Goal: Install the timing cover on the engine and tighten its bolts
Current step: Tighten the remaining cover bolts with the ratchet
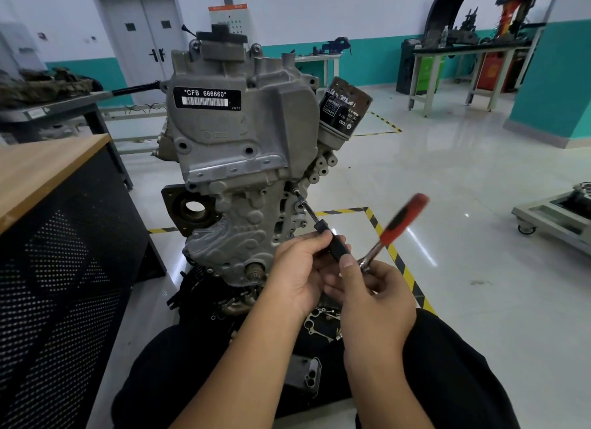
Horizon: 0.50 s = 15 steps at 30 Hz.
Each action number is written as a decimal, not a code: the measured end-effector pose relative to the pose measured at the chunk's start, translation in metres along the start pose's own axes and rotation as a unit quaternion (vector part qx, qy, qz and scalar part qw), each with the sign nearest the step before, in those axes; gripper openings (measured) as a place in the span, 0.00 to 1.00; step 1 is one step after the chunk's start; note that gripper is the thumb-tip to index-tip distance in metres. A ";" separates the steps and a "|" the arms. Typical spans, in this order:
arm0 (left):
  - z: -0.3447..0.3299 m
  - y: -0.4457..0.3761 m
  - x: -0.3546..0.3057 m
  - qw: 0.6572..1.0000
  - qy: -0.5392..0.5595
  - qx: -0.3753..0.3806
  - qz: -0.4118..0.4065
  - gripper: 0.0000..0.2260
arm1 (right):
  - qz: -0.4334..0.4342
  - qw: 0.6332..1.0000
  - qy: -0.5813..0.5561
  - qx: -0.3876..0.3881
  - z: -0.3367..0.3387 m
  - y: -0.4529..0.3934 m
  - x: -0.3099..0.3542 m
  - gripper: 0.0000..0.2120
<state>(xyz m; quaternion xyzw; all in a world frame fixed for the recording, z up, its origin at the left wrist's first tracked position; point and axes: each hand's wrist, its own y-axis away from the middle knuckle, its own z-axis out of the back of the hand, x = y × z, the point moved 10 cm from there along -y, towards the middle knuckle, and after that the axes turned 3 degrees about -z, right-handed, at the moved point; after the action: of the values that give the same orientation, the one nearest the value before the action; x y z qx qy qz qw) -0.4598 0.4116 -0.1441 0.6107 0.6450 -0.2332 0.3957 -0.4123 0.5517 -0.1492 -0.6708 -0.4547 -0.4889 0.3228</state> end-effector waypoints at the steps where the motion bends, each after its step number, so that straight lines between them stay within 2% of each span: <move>1: 0.000 0.000 0.000 1.000 0.000 0.002 0.000 0.04 | -0.023 0.999 -0.023 0.004 0.000 -0.002 -0.004 0.08; 3: 0.001 0.000 0.003 1.000 0.005 0.009 0.012 0.07 | -0.037 0.999 -0.023 0.006 0.000 -0.005 -0.008 0.11; 4: 0.000 0.001 0.005 1.000 0.006 0.015 0.020 0.08 | -0.025 1.000 0.004 0.004 0.002 -0.007 -0.006 0.09; 6: 0.000 0.000 0.006 1.000 -0.002 0.016 0.021 0.09 | 0.044 0.996 0.084 0.003 0.002 -0.007 0.005 0.04; 9: 0.002 -0.004 0.003 1.000 -0.006 0.003 0.000 0.07 | 0.118 0.983 0.137 0.016 -0.004 0.000 0.022 0.13; 13: 0.001 -0.004 0.005 0.999 0.015 0.024 0.024 0.09 | 0.088 0.993 0.083 0.017 -0.003 0.001 0.022 0.08; 15: -0.003 -0.001 0.006 0.997 0.028 0.054 0.036 0.09 | 0.068 0.994 0.084 0.020 -0.003 -0.002 0.017 0.10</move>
<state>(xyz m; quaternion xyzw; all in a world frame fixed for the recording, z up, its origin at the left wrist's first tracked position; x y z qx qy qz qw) -0.4612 0.4177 -0.1469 0.6603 0.6200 -0.2361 0.3519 -0.4130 0.5552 -0.1319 -0.6504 -0.3892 -0.5111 0.4053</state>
